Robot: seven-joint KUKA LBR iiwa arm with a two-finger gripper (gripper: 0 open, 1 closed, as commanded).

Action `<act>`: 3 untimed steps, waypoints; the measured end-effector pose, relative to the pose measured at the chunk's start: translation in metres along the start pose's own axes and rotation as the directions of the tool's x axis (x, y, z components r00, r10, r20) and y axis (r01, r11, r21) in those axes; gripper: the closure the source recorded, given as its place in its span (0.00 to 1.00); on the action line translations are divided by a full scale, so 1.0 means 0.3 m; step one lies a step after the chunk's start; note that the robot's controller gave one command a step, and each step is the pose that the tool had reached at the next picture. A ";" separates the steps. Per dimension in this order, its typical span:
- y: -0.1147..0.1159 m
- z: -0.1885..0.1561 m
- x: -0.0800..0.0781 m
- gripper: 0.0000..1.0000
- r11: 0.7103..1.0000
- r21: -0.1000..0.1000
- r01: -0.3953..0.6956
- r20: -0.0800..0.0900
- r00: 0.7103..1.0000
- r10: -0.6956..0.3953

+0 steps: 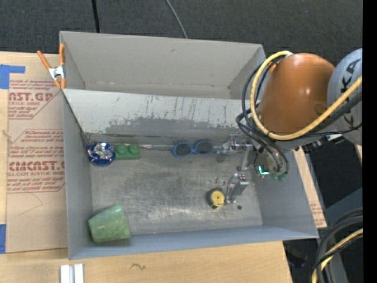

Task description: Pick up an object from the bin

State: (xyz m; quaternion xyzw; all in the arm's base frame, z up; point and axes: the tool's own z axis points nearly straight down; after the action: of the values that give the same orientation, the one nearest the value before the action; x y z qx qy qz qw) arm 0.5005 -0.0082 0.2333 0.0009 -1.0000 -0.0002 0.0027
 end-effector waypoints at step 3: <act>-0.026 0.330 -0.108 0.00 0.821 0.009 0.571 0.009 0.821 -0.571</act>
Offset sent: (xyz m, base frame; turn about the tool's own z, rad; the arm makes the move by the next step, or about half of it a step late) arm -0.0045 -0.0171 -0.1423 -0.1234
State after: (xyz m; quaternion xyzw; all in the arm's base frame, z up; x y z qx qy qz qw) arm 0.5325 -0.0159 0.1341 0.3002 -0.9539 0.0021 -0.0032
